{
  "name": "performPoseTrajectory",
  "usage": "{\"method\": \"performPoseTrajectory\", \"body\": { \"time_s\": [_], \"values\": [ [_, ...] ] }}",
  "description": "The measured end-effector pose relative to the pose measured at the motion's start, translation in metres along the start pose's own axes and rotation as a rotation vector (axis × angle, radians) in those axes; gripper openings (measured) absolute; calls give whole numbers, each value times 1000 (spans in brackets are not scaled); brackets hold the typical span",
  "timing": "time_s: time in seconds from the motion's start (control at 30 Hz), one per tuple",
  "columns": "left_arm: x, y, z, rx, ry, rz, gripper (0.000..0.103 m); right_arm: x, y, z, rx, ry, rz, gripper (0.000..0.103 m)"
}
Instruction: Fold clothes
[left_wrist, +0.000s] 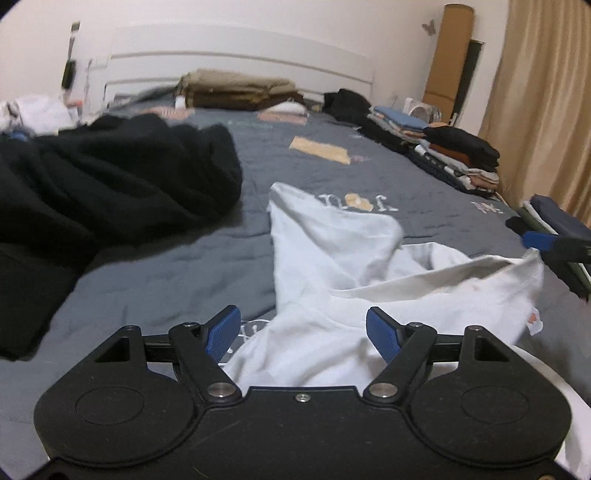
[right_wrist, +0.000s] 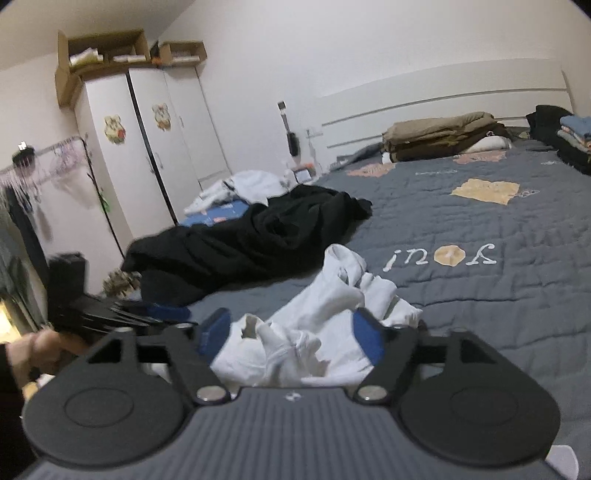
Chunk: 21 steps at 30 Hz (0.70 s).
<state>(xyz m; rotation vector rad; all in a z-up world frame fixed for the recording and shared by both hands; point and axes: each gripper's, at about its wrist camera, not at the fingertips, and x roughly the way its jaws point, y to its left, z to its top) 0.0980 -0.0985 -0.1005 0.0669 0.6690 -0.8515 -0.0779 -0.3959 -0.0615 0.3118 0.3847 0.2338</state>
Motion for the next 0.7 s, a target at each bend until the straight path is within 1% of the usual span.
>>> {"method": "performPoseTrajectory", "body": {
  "time_s": [0.1,0.27,0.33,0.37,0.43,0.47,0.5,0.53,0.57,0.6,0.67,0.7],
  "values": [
    [14,11,1,-51,34,-30,74,10,0,-3,-9,21,27,85],
    [31,19,-8,-109,87,-69,74,25,0,-11,-20,57,9,85],
    [34,20,-12,-128,94,-79,74,29,-2,-13,-17,67,1,85],
    [35,20,-14,-131,93,-81,71,31,-2,-15,-16,72,-3,85],
    [34,19,-15,-122,77,-78,55,35,-4,-17,-13,82,-11,82],
    [34,18,-15,-117,73,-78,32,38,-5,-19,-12,87,-15,74],
    [34,17,-15,-110,72,-69,16,40,-5,-20,-10,92,-19,54],
    [33,15,-14,-99,68,-56,13,42,-6,-21,-9,98,-23,42],
    [30,14,-14,-90,58,-52,8,44,-7,-23,-8,103,-27,26],
    [26,13,-13,-84,46,-53,5,46,-8,-24,-6,108,-31,19],
    [17,10,-11,-72,15,-52,3,50,-9,-27,-3,118,-39,15],
    [11,8,-9,-66,-8,-47,3,48,-7,-24,-4,109,-39,12]
  ]
}}
